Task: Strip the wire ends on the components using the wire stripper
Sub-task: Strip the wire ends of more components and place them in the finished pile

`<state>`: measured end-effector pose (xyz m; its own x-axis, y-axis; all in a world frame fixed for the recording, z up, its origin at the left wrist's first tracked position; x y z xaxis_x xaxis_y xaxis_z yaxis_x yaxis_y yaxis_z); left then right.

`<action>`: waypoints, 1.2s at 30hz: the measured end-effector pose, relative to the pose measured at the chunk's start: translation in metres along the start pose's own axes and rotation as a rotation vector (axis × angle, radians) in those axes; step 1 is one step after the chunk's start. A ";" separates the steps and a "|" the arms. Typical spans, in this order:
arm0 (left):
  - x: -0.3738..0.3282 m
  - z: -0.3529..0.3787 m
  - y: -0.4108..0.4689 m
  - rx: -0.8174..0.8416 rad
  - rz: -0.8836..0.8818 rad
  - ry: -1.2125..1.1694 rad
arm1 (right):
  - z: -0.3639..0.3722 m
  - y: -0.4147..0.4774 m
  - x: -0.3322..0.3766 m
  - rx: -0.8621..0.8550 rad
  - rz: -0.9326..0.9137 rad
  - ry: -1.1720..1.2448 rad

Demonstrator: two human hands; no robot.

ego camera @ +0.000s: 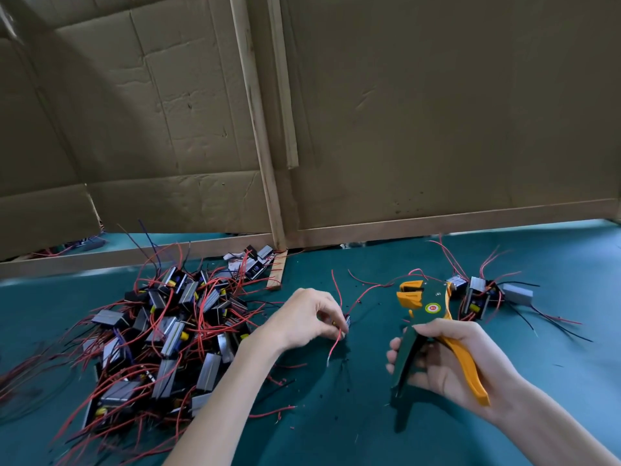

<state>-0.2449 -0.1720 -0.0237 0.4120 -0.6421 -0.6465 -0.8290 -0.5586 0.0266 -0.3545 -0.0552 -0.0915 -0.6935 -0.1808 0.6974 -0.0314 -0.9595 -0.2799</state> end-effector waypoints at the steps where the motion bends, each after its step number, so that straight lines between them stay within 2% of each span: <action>1: 0.001 -0.005 0.001 -0.069 0.006 -0.100 | 0.000 0.000 0.000 0.000 -0.002 0.002; 5: -0.007 -0.024 -0.003 -0.298 0.071 -0.542 | 0.003 -0.003 0.001 0.030 -0.008 -0.012; 8: -0.019 -0.037 -0.008 -0.413 0.177 -0.727 | 0.007 -0.005 -0.001 0.041 0.006 -0.034; 11: -0.020 -0.047 -0.012 -0.484 0.185 -0.845 | 0.015 -0.009 -0.003 0.073 0.017 -0.080; 18: -0.026 -0.044 -0.012 -0.427 0.184 -0.855 | 0.031 -0.015 -0.006 0.173 0.031 -0.147; 28: -0.052 -0.048 -0.017 -0.329 0.166 -0.593 | 0.053 -0.023 0.003 0.341 -0.111 -0.266; 36: -0.057 -0.041 -0.019 -0.262 0.103 -0.549 | 0.062 -0.032 0.009 0.356 -0.173 -0.341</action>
<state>-0.2372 -0.1467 0.0438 0.0216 -0.3744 -0.9270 -0.7052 -0.6630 0.2513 -0.3150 -0.0395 -0.0357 -0.4246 -0.0162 0.9053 0.1633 -0.9848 0.0590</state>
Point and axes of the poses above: each hand's wrist, its own y-axis towards the middle knuckle, its own z-axis out of the palm, x = y × z, the point moved 10 cm from there along y, towards the middle knuckle, and after that the axes turned 4 degrees about x, right-handed, at the moved point
